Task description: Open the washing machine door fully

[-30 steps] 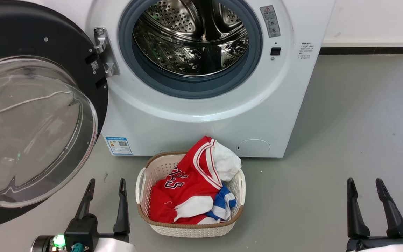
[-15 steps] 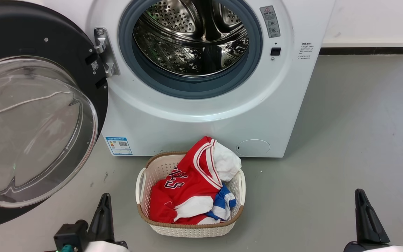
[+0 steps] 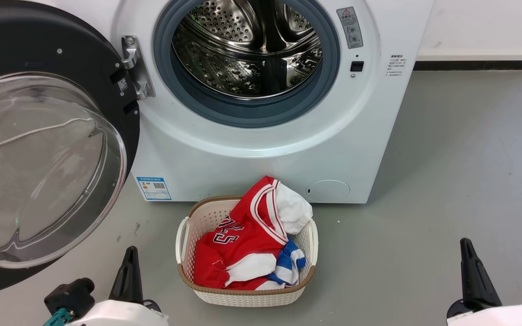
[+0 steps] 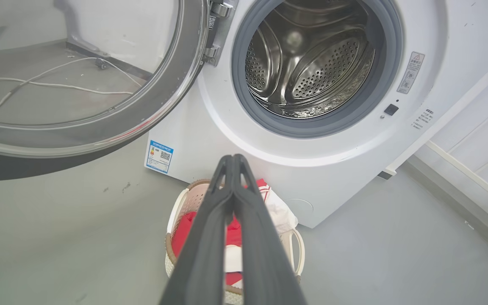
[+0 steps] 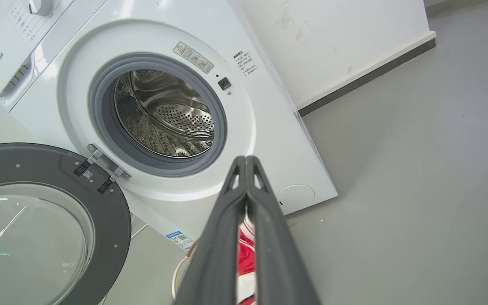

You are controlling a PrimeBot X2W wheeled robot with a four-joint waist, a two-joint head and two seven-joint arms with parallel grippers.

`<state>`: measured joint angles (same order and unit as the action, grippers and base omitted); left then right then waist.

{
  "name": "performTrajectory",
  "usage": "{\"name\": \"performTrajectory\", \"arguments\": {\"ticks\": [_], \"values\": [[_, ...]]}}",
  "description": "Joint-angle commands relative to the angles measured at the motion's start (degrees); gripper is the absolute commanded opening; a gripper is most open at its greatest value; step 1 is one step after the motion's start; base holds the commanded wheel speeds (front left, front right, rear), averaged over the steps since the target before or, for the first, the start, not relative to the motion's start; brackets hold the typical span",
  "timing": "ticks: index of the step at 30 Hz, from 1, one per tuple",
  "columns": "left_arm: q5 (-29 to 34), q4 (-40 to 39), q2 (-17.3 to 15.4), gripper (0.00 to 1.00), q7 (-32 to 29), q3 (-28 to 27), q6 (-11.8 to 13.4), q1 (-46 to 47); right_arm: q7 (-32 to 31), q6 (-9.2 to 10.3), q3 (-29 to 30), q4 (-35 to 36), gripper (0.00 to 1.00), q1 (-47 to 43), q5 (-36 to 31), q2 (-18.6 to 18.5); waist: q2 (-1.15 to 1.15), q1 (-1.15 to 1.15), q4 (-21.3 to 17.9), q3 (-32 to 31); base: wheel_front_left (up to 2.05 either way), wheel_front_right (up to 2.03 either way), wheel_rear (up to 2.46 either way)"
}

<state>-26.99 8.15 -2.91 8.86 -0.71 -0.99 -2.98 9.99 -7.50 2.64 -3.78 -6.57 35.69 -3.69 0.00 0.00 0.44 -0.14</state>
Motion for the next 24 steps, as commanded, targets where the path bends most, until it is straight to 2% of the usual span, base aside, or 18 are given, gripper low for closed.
{"name": "performTrajectory", "arguments": {"ticks": [1,24], "values": [[-1.7,-0.5,0.0,0.00,-0.3,-0.4,-0.3,1.6,-0.2,0.00,0.0,0.5,0.00,1.8,1.7,-0.6,0.00,0.00,0.0,0.0,0.00,0.00,0.00],[-21.9,1.5,0.0,0.00,-5.1,-2.2,-2.3,4.3,-4.5,0.00,0.0,-2.8,0.00,5.3,20.2,-1.0,0.00,0.00,-0.1,0.1,0.00,0.00,0.00]]}}
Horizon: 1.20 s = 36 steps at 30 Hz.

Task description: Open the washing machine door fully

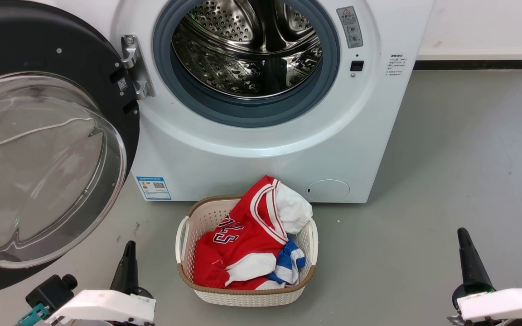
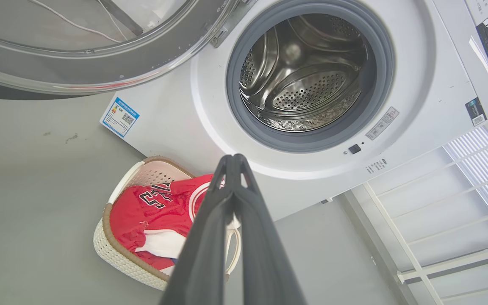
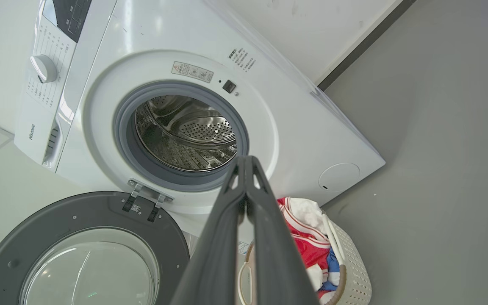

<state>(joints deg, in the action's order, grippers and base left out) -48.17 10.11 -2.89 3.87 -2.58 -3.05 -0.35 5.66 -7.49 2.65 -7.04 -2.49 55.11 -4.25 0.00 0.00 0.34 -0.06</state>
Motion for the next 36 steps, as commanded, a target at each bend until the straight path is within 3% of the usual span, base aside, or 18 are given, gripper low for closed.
{"name": "performTrajectory", "arguments": {"ticks": [1,36], "values": [[-1.5,-0.4,0.0,0.00,-0.3,-0.4,-0.3,1.7,-0.3,-0.01,0.1,0.3,0.00,1.4,1.5,-0.5,0.00,0.00,0.0,0.0,0.00,0.00,0.00],[-25.1,2.0,0.0,0.00,-6.0,-2.5,-2.7,4.8,-5.9,-0.01,0.9,-3.6,0.00,5.7,22.4,-0.5,0.00,0.00,-0.2,0.1,0.00,0.00,0.00]]}}
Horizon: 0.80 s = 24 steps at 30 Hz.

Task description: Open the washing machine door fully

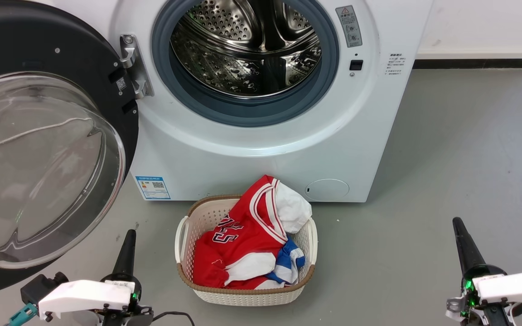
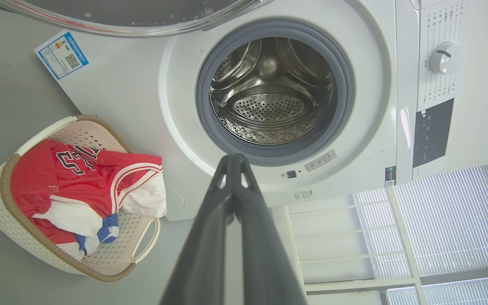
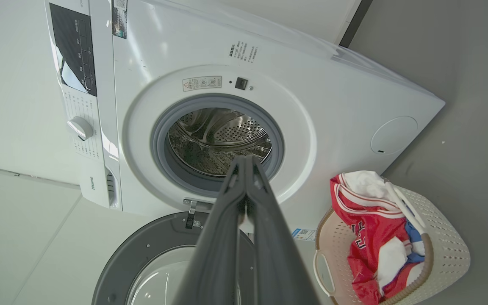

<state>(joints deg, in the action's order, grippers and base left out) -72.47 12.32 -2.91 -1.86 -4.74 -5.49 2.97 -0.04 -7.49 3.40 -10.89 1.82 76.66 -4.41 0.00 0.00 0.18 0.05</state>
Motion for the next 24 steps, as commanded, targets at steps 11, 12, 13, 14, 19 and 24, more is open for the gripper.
{"name": "performTrajectory", "arguments": {"ticks": [11,12,13,14,19,24], "values": [[-6.7,0.4,0.0,0.00,-1.6,-0.7,-0.8,2.1,-1.6,0.00,0.5,-0.9,0.00,2.3,5.9,-0.2,0.00,0.00,0.0,0.0,0.00,0.00,0.00],[-7.2,0.5,0.0,0.00,-1.8,-0.8,-0.9,2.2,-1.8,0.00,0.5,-1.0,0.00,2.4,6.4,-0.2,0.00,0.00,-0.1,0.0,0.00,0.00,0.00],[-7.7,0.5,0.0,0.00,-1.9,-0.8,-1.0,2.2,-2.0,0.00,0.5,-1.0,0.00,2.5,6.8,-0.2,0.00,0.00,-0.1,0.0,0.00,0.00,0.00],[-8.2,0.6,0.0,0.00,-2.0,-0.9,-1.0,2.3,-2.0,0.00,0.5,-1.1,0.00,2.5,7.2,-0.2,0.00,0.00,-0.1,0.0,0.00,0.00,0.00],[-10.2,0.8,0.0,0.00,-2.5,-1.0,-1.2,2.6,-2.6,0.00,0.6,-1.4,0.00,3.0,9.0,-0.1,0.00,0.00,-0.1,0.1,0.00,0.00,0.00],[-12.5,1.1,0.0,0.00,-3.0,-1.3,-1.4,2.7,-3.1,0.00,0.8,-1.8,0.00,3.4,10.9,0.0,0.00,0.00,-0.1,0.1,0.00,0.00,0.00]]}}
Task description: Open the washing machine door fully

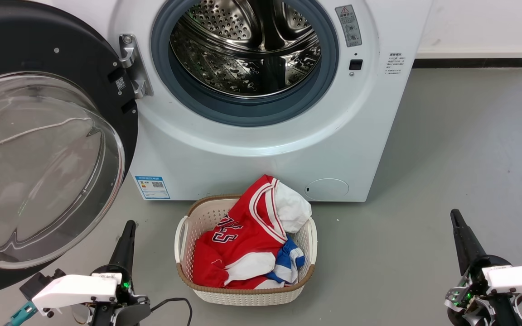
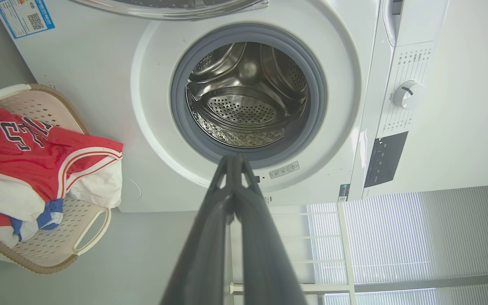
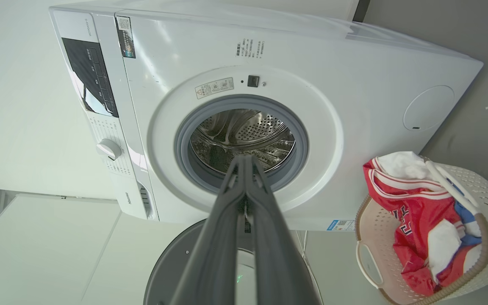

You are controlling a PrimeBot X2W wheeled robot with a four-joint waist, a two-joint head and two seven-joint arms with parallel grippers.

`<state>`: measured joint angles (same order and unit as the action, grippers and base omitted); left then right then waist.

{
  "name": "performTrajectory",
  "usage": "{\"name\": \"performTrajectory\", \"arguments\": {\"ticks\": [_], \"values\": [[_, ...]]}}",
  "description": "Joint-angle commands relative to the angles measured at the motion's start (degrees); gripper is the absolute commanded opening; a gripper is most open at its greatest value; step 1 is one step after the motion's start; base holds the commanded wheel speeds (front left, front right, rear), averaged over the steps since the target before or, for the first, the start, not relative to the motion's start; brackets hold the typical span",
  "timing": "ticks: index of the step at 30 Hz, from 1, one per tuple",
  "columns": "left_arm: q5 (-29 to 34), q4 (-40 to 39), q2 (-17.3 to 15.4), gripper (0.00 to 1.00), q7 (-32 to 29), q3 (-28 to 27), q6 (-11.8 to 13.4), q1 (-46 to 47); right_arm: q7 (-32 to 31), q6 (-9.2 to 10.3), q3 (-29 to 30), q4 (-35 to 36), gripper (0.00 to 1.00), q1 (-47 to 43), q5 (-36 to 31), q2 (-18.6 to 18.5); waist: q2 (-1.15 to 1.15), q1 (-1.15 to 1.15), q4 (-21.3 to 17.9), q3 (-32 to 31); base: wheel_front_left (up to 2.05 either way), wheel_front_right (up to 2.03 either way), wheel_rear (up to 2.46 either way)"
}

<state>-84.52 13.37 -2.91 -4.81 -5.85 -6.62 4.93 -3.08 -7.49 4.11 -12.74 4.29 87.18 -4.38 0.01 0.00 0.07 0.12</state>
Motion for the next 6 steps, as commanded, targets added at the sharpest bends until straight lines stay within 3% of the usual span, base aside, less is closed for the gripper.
{"name": "performTrajectory", "arguments": {"ticks": [1,6], "values": [[-1.0,0.1,0.0,0.00,-0.2,-0.2,-0.4,0.8,-0.3,0.00,0.1,-0.1,0.00,0.9,0.8,-0.1,-0.01,0.00,0.0,0.0,0.00,0.00,0.00],[-3.2,0.3,0.0,0.00,-0.7,-0.4,-0.6,1.2,-0.9,0.00,0.3,-0.5,0.00,1.3,2.8,0.0,-0.01,0.00,0.0,0.0,0.00,0.00,0.00]]}}
